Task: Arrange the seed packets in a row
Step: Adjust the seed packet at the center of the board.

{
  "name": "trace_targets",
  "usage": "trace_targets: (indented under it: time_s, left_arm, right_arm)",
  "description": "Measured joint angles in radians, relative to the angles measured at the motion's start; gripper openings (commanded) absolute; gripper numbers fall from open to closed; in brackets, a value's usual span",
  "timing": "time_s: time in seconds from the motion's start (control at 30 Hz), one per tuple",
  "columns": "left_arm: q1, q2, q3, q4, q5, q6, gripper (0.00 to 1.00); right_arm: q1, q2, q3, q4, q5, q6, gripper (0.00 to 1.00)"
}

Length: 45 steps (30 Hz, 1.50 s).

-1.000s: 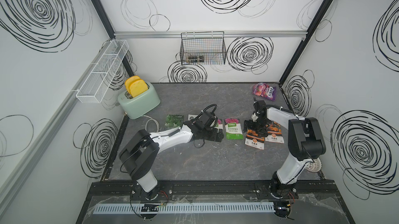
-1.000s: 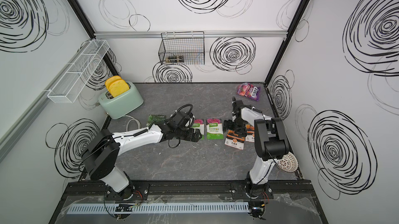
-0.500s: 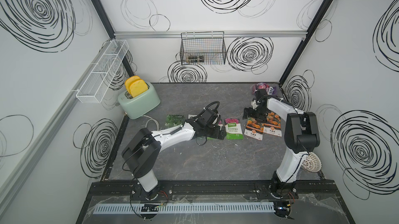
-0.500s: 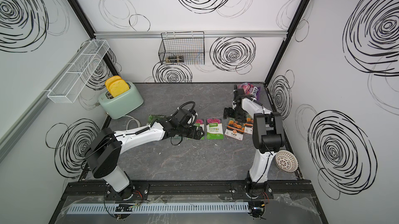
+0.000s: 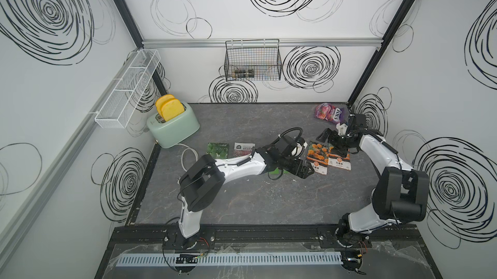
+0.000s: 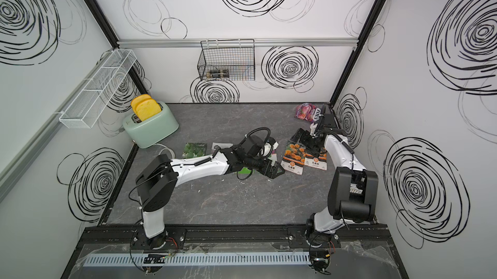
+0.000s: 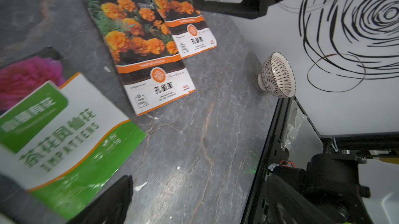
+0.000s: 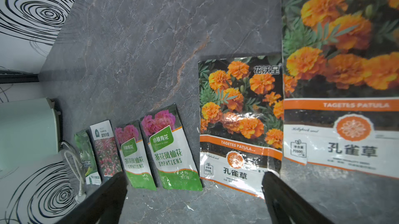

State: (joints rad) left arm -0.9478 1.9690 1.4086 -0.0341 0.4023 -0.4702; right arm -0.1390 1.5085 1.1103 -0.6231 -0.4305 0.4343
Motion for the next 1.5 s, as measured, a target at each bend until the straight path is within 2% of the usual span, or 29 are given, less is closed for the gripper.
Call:
trace_targets:
  time_s: [0.27,0.43,0.9,1.2,1.5]
  left_arm:
    - [-0.006,0.211,0.135,0.044,0.029,0.002,1.0]
    - [-0.005,0.288,0.2,0.041,0.027,0.002,1.0]
    - [-0.002,0.301,0.225,0.036,0.015,0.012,0.99]
    - [0.034,0.302,0.227,0.033,-0.013,0.015,0.99]
    - [0.043,0.356,0.289,0.031,-0.018,0.017,0.99]
  right_arm:
    - [-0.003,-0.161,-0.031,0.038,-0.018,0.045,1.0]
    - [-0.005,-0.17,-0.064,0.056,-0.014,0.046,1.0]
    - [-0.029,-0.14,-0.152,0.086,-0.002,0.045,0.97]
    - [-0.03,-0.117,-0.18,0.105,-0.006,0.045,0.97]
    - [-0.031,-0.093,-0.183,0.112,-0.013,0.04,0.97]
